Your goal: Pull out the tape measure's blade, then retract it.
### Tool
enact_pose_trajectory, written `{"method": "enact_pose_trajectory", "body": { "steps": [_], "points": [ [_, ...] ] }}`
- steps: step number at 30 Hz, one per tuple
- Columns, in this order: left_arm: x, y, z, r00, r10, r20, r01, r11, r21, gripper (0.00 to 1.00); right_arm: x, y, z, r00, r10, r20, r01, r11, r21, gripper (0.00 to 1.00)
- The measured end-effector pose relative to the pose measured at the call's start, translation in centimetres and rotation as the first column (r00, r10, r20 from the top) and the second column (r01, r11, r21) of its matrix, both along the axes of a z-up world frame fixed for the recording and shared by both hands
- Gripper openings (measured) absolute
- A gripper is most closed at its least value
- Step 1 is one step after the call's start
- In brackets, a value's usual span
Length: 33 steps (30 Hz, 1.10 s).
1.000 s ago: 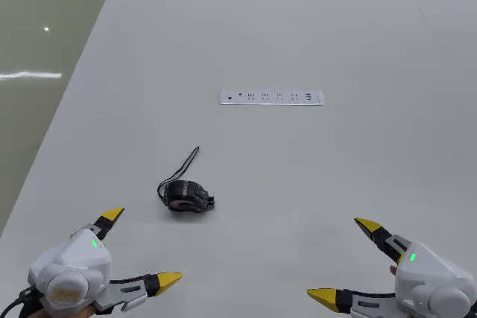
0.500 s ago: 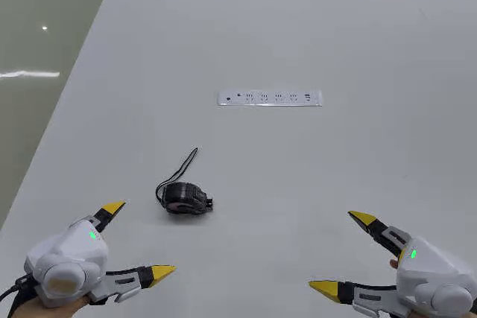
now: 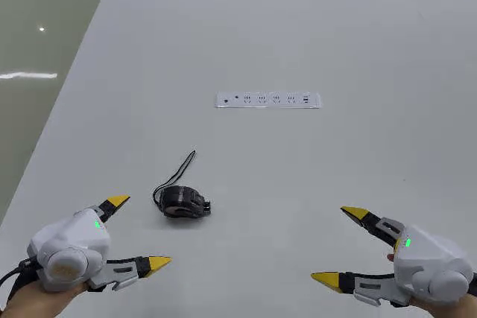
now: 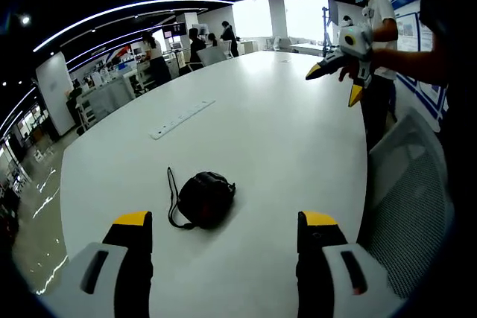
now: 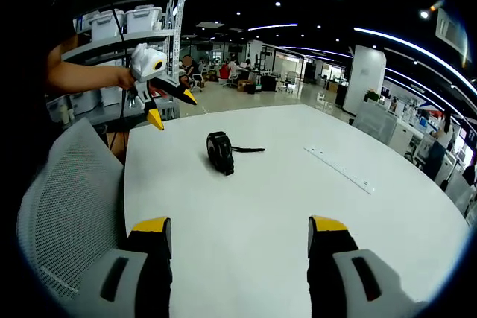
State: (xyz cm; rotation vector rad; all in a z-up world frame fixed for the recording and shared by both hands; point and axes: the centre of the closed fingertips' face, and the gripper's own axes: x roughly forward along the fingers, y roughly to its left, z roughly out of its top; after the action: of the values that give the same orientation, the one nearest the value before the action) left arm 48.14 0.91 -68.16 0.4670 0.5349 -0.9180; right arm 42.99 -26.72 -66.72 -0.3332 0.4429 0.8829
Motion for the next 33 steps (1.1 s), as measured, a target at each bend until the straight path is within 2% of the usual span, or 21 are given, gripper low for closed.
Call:
{"method": "enact_pose_trajectory", "body": {
  "steps": [6,13,14,15,26,33],
  "points": [
    [0.7,0.0,-0.4,1.0,-0.026,-0.004,0.026,0.999,0.026,0.74,0.6,0.3,-0.2,0.999,0.037,0.0,-0.037,0.999,-0.011,0.71],
    [2.1,-0.1,-0.7,0.999,-0.032,0.004,0.032,0.999,0.043,0.7,1.6,0.9,-0.4,0.997,0.077,-0.002,-0.077,0.997,-0.021,0.69],
    [2.3,-0.1,-0.8,1.0,-0.028,0.005,0.028,0.998,0.048,0.69,1.7,1.0,-0.4,0.997,0.082,-0.002,-0.082,0.996,-0.023,0.68],
    [2.8,0.3,-1.1,1.0,-0.008,0.003,0.007,0.997,0.072,0.68,1.9,1.1,-0.5,0.996,0.091,-0.001,-0.091,0.996,-0.026,0.68],
    [4.3,-0.6,-1.9,0.999,-0.036,-0.004,0.036,0.997,0.064,0.64,3.4,1.6,-1.0,0.99,0.141,-0.006,-0.141,0.989,-0.036,0.65],
    [5.4,-0.9,-2.7,0.997,-0.068,-0.021,0.069,0.993,0.097,0.61,4.2,2.4,-1.5,0.981,0.192,-0.02,-0.193,0.98,-0.055,0.63]
  ]
}}
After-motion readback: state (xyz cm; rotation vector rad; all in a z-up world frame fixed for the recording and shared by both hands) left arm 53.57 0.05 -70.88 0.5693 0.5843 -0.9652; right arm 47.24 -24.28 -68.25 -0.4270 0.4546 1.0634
